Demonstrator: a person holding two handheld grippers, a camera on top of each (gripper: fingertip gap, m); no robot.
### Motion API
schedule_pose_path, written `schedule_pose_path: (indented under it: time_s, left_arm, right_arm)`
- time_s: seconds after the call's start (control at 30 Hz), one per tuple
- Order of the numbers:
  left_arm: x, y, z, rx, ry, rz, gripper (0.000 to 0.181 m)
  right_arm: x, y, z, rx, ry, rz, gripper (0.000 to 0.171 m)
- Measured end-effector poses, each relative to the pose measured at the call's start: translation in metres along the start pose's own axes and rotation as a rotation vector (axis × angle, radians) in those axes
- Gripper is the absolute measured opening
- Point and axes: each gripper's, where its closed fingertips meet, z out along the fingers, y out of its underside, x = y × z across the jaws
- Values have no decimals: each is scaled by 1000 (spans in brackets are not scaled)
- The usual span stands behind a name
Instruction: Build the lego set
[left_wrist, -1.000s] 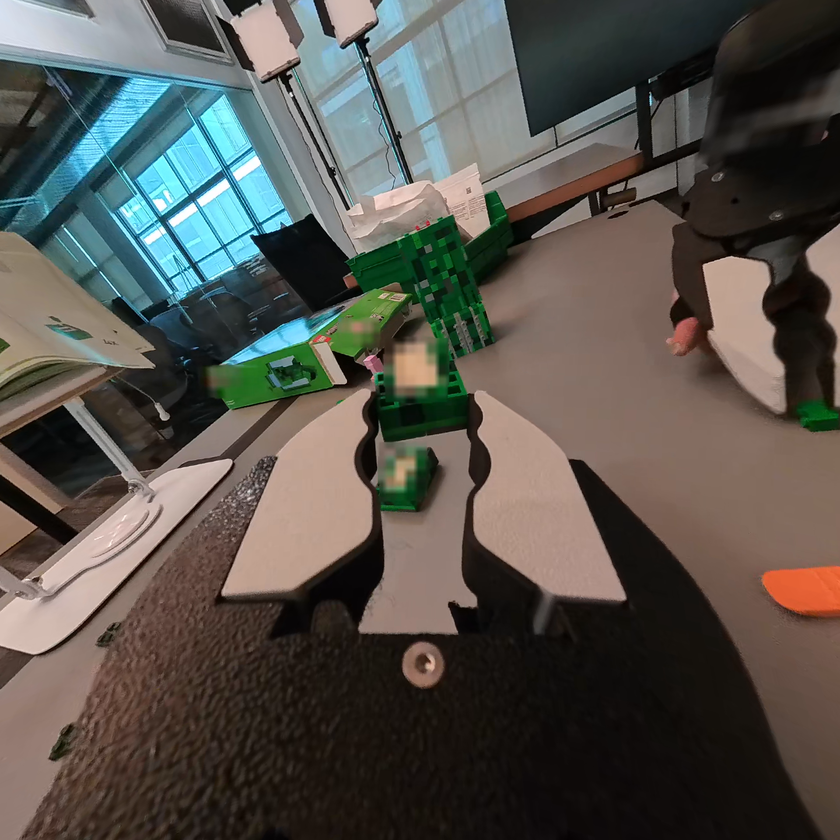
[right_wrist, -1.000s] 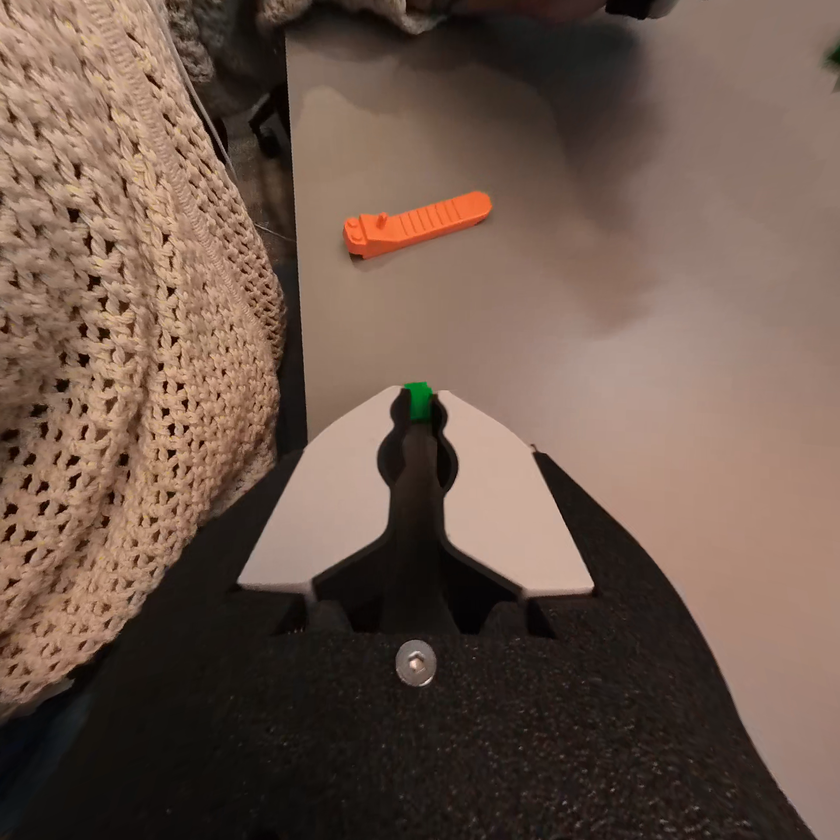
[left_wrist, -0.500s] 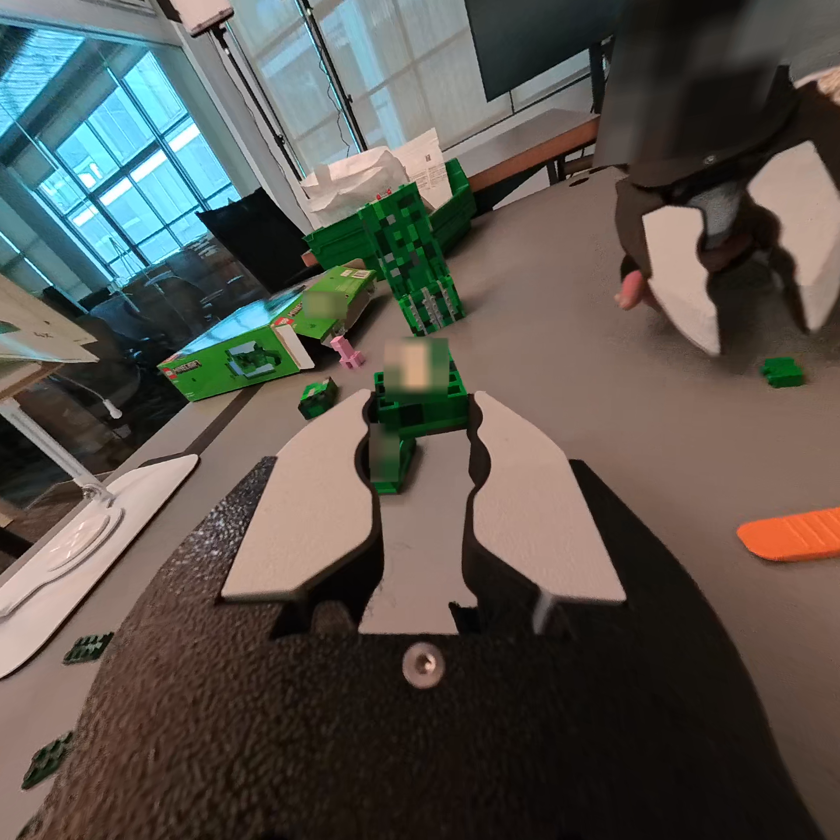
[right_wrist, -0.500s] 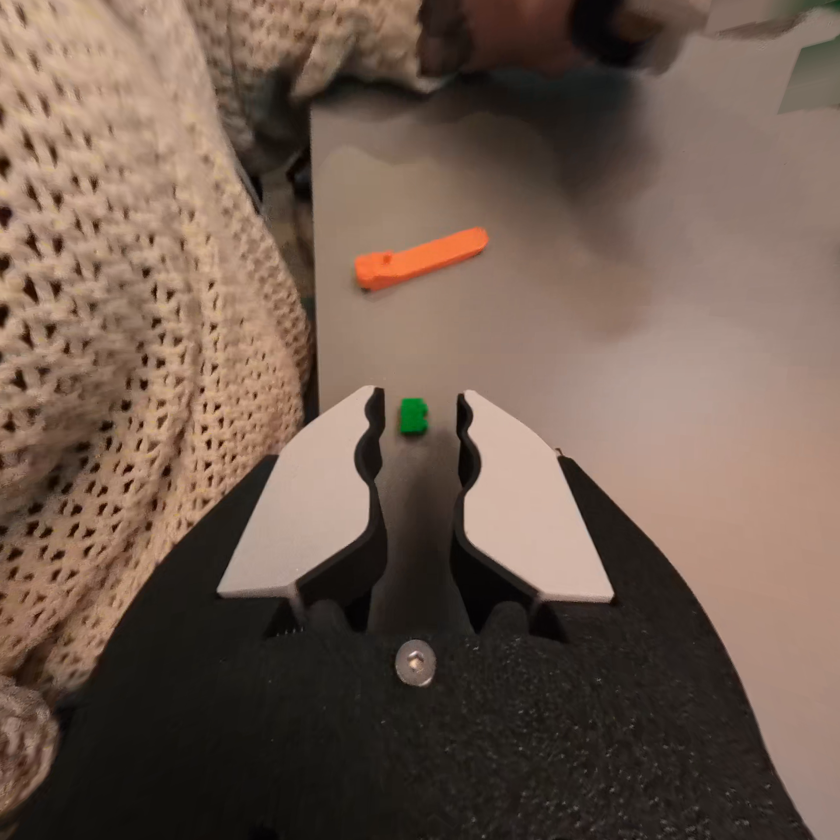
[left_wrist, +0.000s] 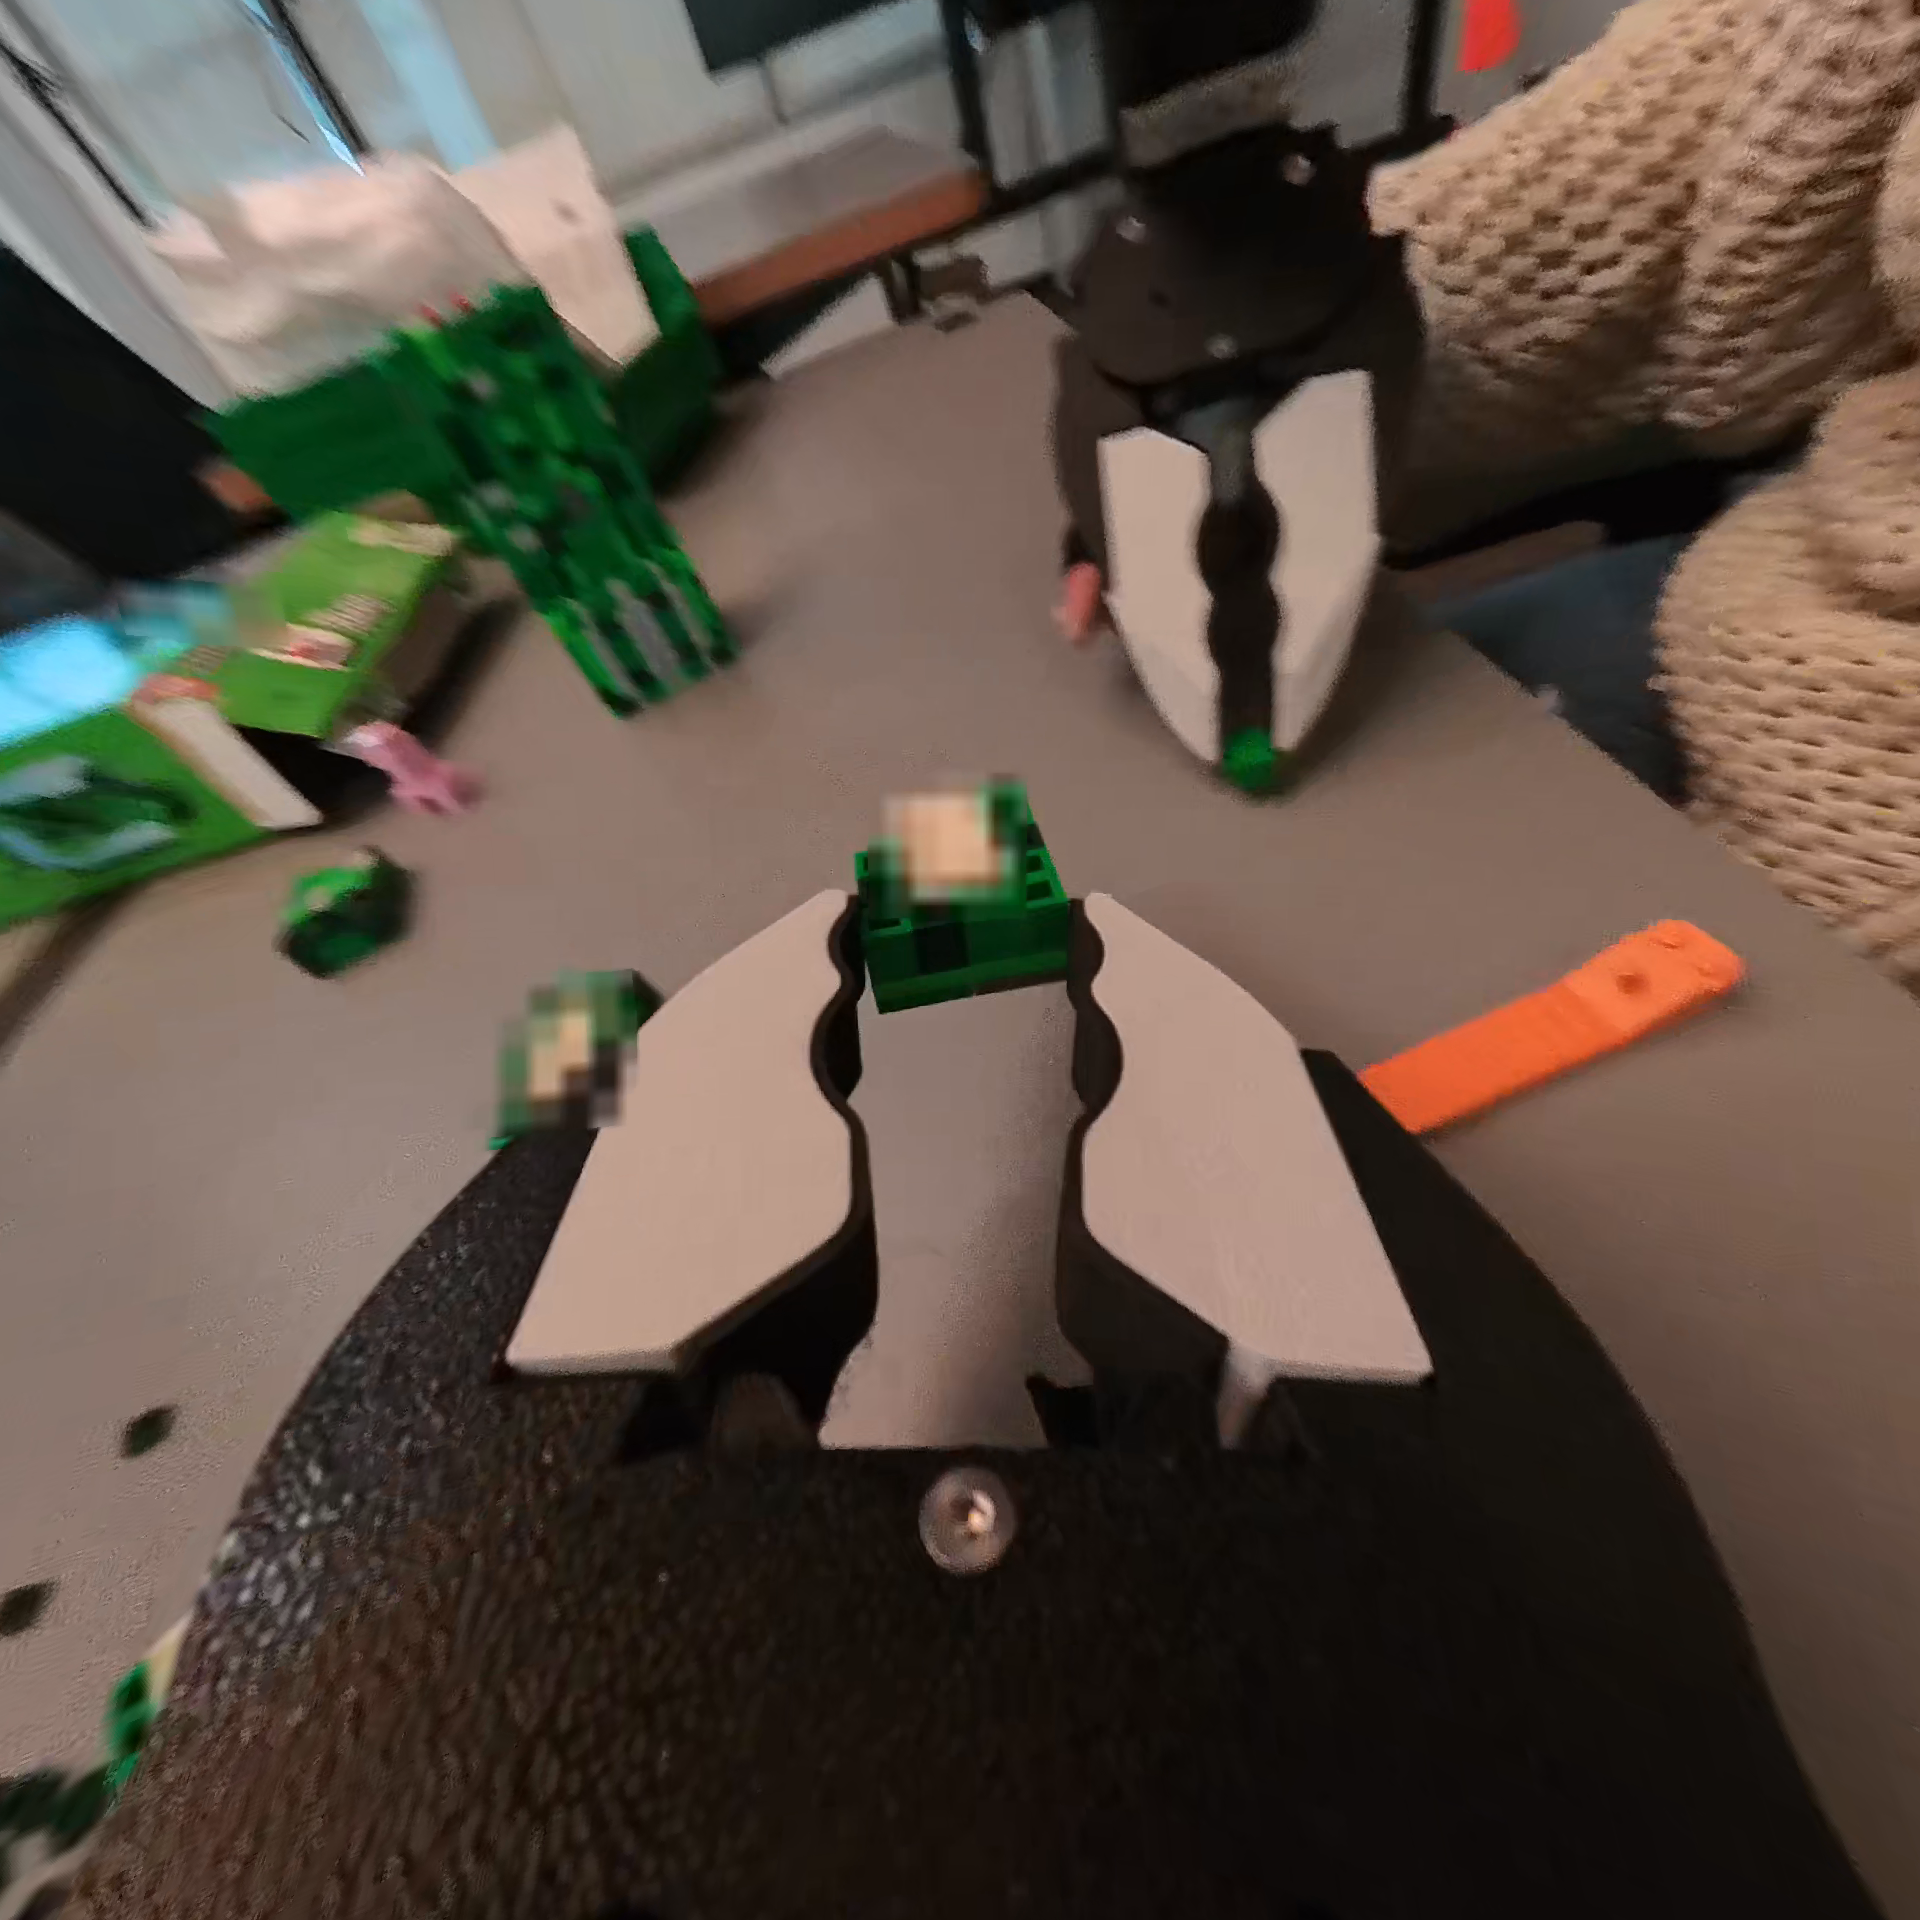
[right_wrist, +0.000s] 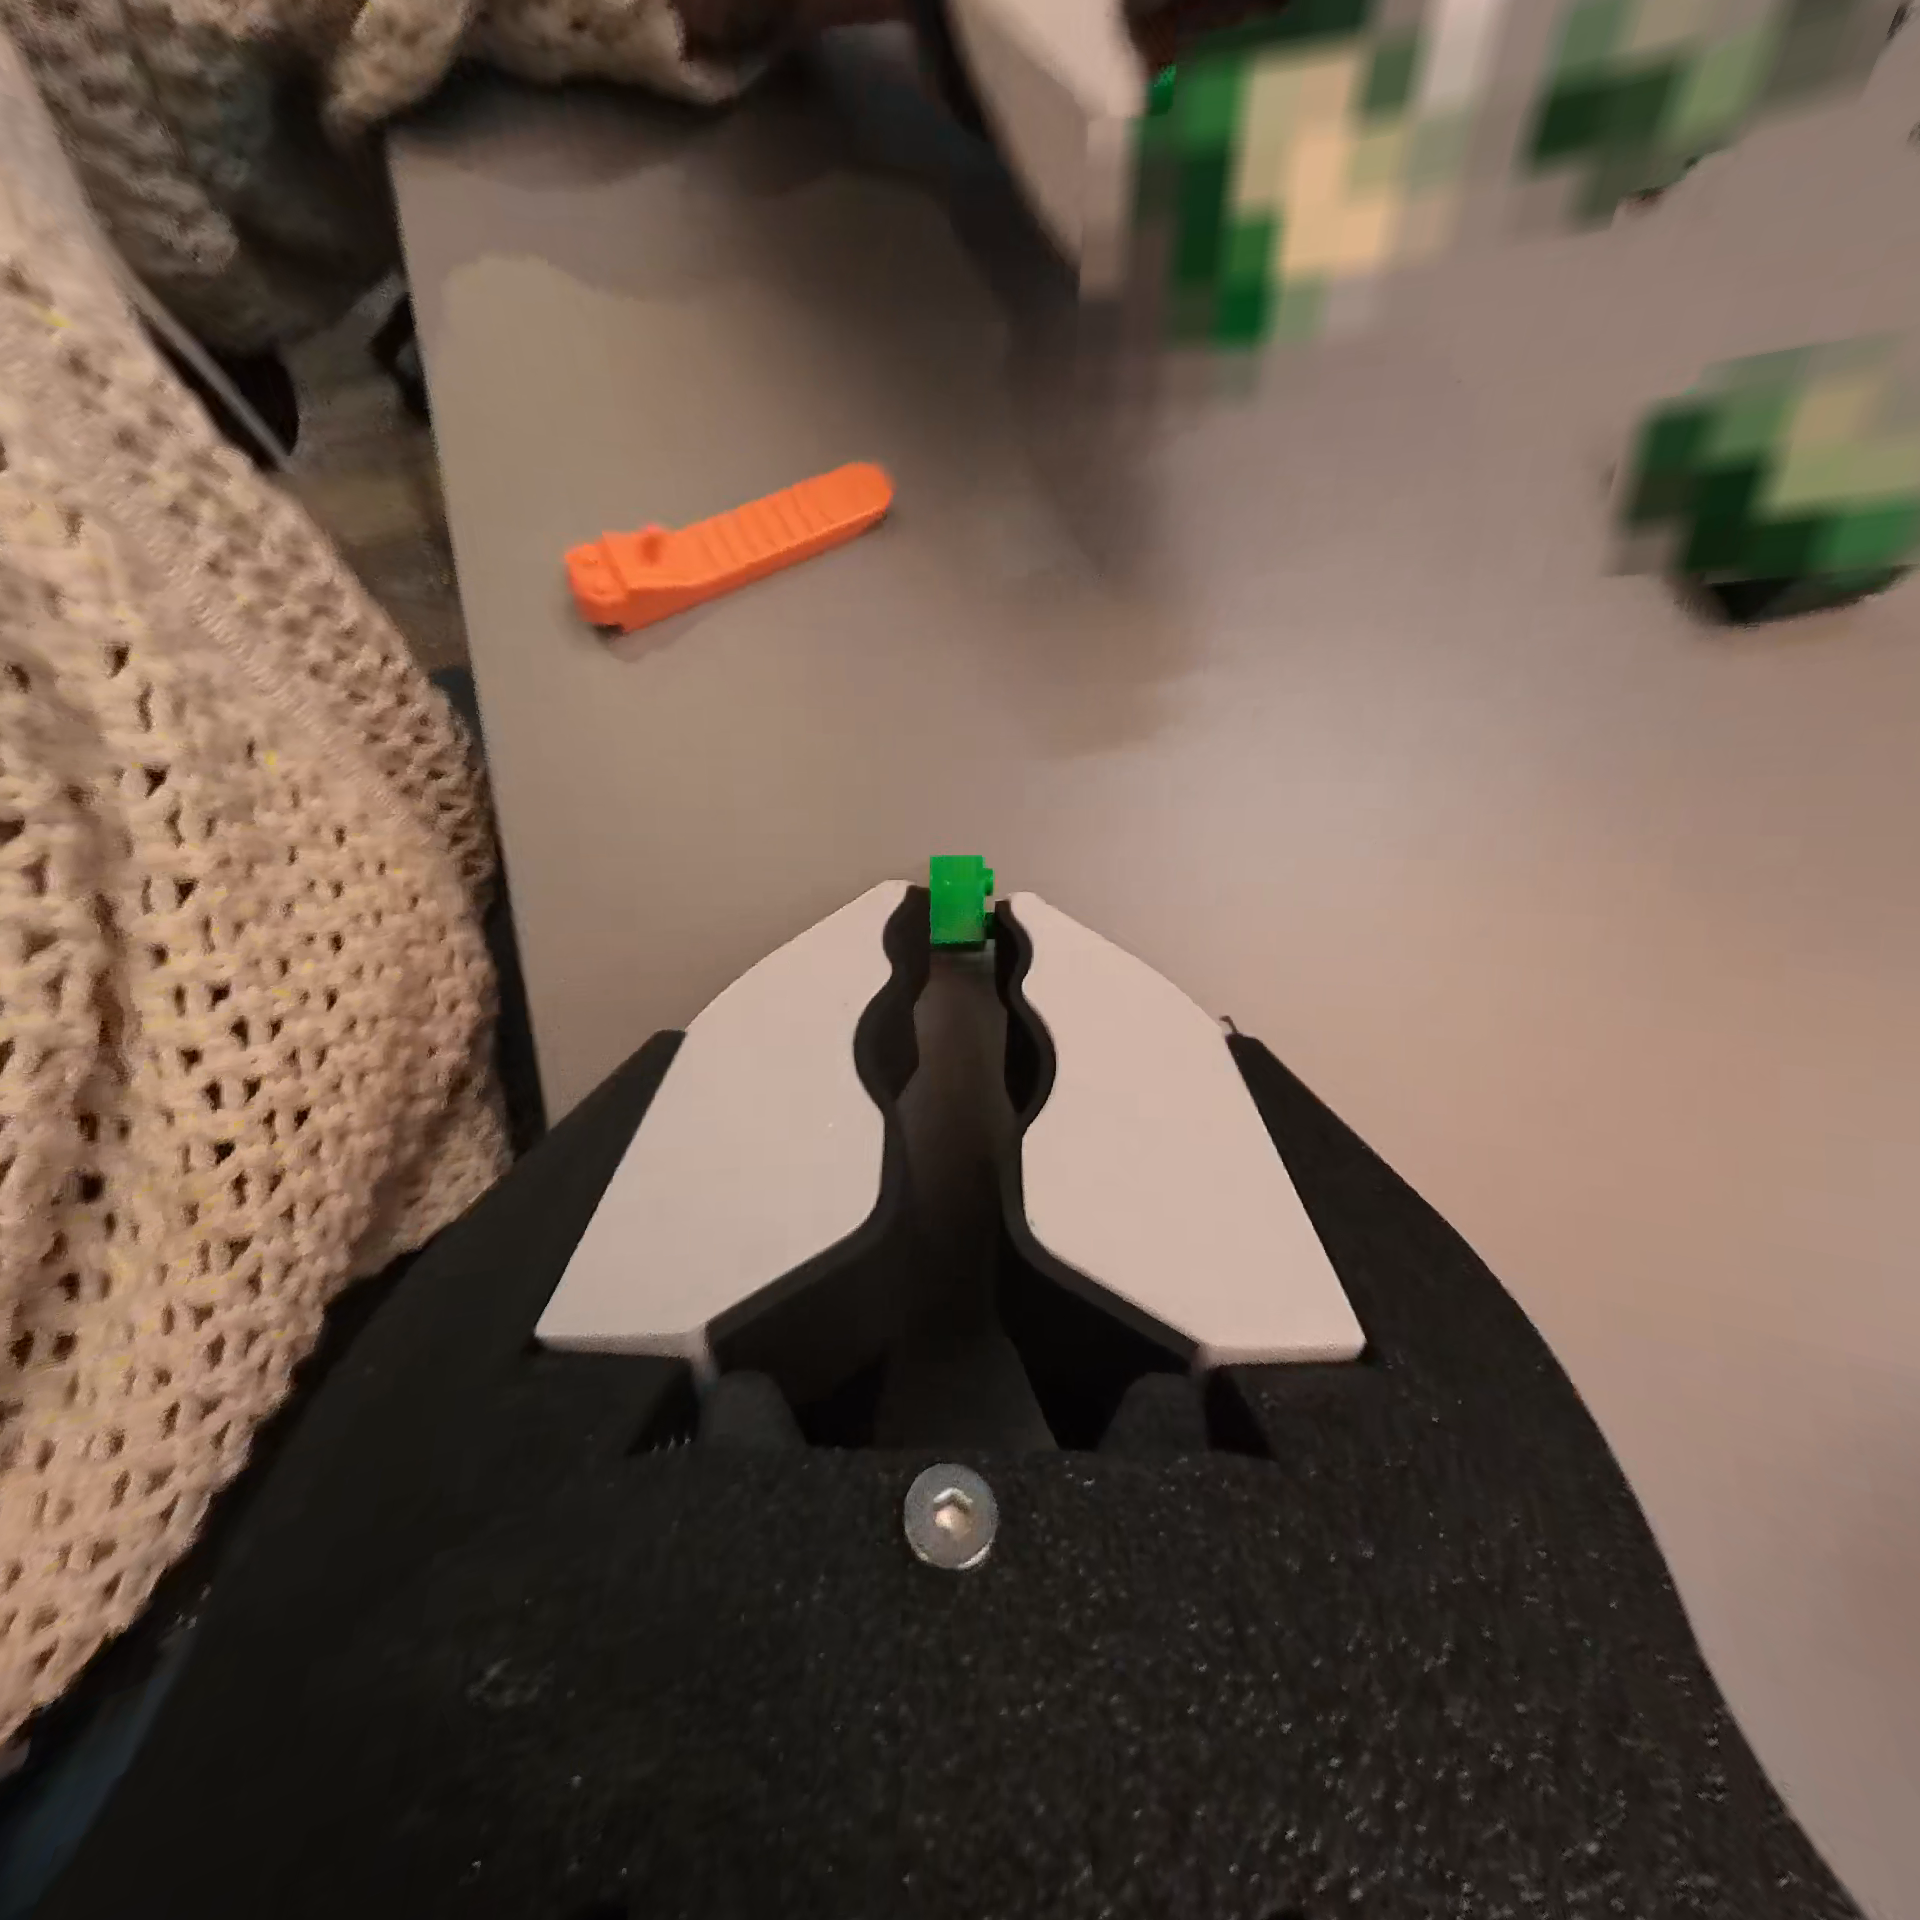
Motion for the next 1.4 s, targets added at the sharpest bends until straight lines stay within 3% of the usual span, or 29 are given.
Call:
schedule_pose_path:
  time_s: [0.03,0.2,0.37,0.5,0.67,0.77,0.97,1.1,1.17,1.23,1.4]
  left_arm:
    - [6,4,2,-34,53,-21,37]
    - [22,28,7,-228,163,-98,37]
    - [23,49,10,-377,132,-86,39]
    - [12,45,4,-378,-35,-30,78]
    - [23,-21,10,-256,-357,526,63]
    - [33,-29,22,-282,-420,666,66]
    - [48,-41,24,-247,-439,782,24]
    - [48,-38,18,-271,-468,753,15]
    - [41,-35,11,-291,-519,685,8]
    - [39,-31,7,-275,-515,543,8]
    - [40,-30,5,-194,-419,146,7]
  right_arm:
    - [5,-4,-2,31,18,14,12]
    - [32,-25,-9,154,121,0,11]
    - [42,-43,-5,228,74,-4,11]
    - [42,-54,0,262,-32,76,11]
    - [11,-78,-2,327,-355,194,12]
    - [-5,-85,-3,318,-561,278,12]
    - [-12,-84,6,271,-703,330,11]
    - [-11,-86,9,291,-690,324,11]
    - [-5,-88,11,330,-616,281,21]
    - [5,-92,11,388,-484,174,30]
    - [4,-94,7,371,-241,-191,25]
